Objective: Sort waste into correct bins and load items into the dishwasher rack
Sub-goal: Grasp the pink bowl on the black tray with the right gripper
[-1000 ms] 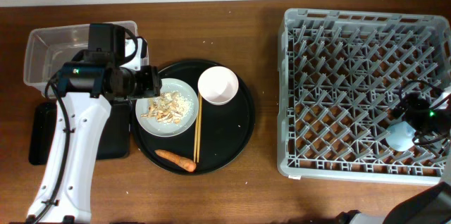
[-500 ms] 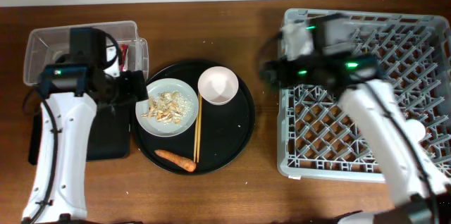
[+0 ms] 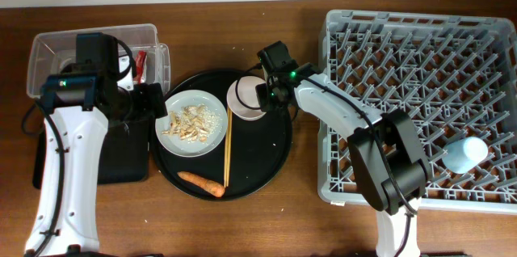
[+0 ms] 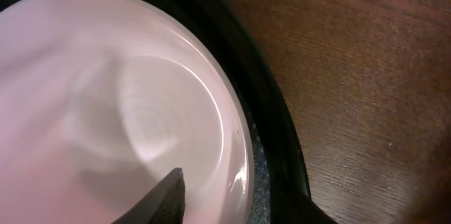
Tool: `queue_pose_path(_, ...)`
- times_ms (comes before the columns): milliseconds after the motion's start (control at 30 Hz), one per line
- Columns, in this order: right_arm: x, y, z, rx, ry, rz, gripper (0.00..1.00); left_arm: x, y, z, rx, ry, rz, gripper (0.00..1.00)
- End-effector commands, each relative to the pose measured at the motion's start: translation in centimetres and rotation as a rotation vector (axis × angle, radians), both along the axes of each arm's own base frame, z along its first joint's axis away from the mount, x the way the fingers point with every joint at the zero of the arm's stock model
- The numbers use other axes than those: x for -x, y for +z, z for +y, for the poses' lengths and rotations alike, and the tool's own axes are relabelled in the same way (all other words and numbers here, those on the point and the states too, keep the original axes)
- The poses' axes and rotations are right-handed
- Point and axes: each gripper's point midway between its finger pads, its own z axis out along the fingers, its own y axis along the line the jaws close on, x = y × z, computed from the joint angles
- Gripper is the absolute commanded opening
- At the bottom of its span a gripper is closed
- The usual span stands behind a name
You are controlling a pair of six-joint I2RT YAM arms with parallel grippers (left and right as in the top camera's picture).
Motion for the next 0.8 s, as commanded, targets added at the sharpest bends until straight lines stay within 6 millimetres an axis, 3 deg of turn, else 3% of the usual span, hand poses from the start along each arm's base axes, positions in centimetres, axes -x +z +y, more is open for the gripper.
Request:
queue_pose_path(0, -0.9, 0.6, 0.2, -0.001, -0.018, -0.016, 0.20, 0.0, 0.5, 0.3, -0.006, 0.012, -0.017, 0.92)
queue_pose_path(133, -1.5, 2.0, 0.3, 0.001, -0.021, -0.030, 0.21, -0.1, 0.5, 0.3, -0.006, 0.012, -0.021, 0.92)
queue_pose_path(233, -1.8, 2.6, 0.0, 0.023, -0.031, -0.036, 0.09, -0.1, 0.5, 0.3, -0.006, 0.012, -0.023, 0.92)
queue_pose_path(767, 0.5, 0.3, -1.0, 0.062, -0.024, 0.055, 0.14, -0.1, 0.5, 0.3, -0.006, 0.012, -0.023, 0.92)
